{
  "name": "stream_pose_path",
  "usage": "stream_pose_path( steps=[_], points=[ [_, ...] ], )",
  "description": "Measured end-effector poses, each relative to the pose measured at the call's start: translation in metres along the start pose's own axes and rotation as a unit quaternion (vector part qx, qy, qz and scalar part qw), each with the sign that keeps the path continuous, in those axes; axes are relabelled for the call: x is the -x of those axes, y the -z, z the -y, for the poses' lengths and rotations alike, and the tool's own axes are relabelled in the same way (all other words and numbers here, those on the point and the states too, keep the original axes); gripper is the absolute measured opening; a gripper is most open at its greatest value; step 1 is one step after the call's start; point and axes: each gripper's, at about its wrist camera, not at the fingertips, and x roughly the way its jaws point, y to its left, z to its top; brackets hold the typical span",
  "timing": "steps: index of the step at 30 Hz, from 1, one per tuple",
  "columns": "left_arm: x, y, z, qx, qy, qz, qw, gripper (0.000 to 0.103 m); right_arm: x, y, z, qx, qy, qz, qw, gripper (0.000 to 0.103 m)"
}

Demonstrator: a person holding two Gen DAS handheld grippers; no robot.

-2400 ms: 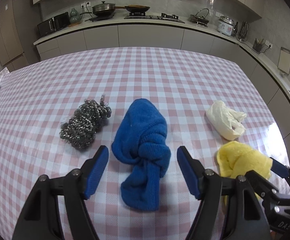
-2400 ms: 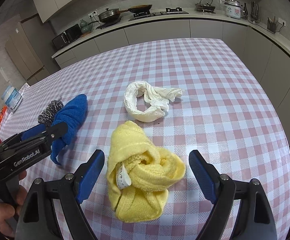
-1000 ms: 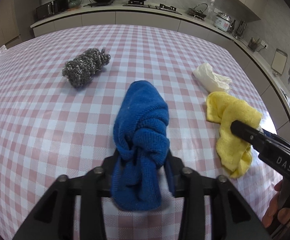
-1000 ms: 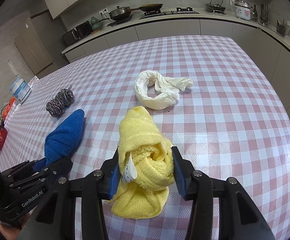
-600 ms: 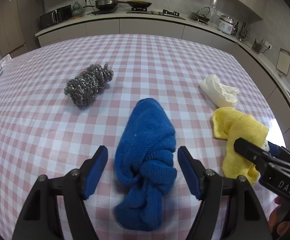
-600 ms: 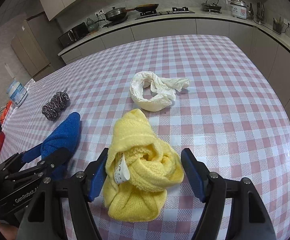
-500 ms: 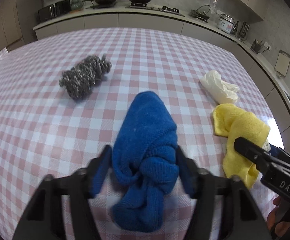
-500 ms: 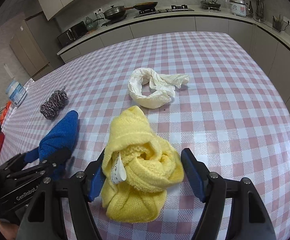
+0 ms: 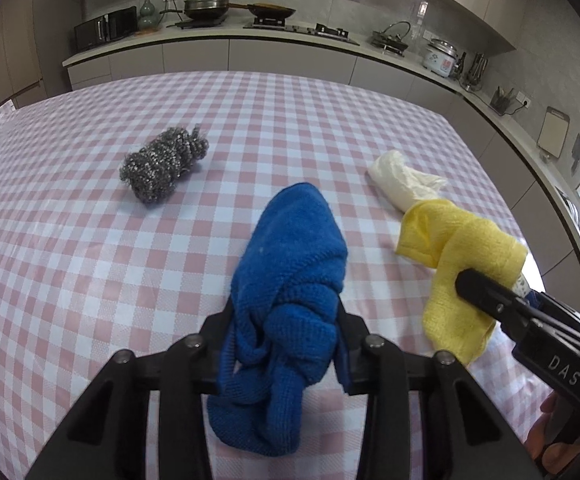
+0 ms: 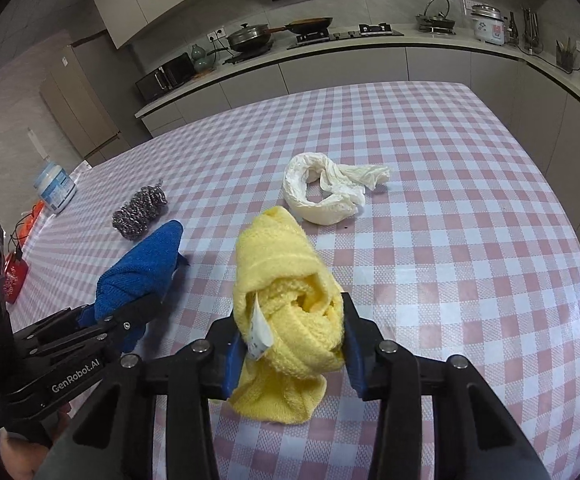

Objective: Collect trash
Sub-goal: 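Carry the blue cloth in the left tool and yellow towel in the right tool over the bin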

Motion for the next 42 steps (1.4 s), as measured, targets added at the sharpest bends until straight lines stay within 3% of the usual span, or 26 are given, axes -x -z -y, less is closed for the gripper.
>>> stream_pose_path(
  steps=[11,23,34,42],
  points=[
    [0.023,0.016,0.059,-0.023,0.016,0.007,0.9996,0.040,0.055,0.019,0.042,-0.017,0.001,0.019,1.000,0.044],
    [0.029,0.034,0.168,-0.077,0.064,0.000,0.9950,0.040,0.134,0.046,0.134,-0.065,0.037,0.049,0.996,0.044],
    [0.020,0.057,0.297,-0.157,0.137,-0.029,0.9777,0.040,0.204,0.086,0.248,-0.142,0.103,0.070,0.982,0.044],
    [0.003,0.082,0.381,-0.193,0.178,-0.066,0.9627,0.040,0.234,0.130,0.334,-0.192,0.156,0.051,0.967,0.044]
  ],
)
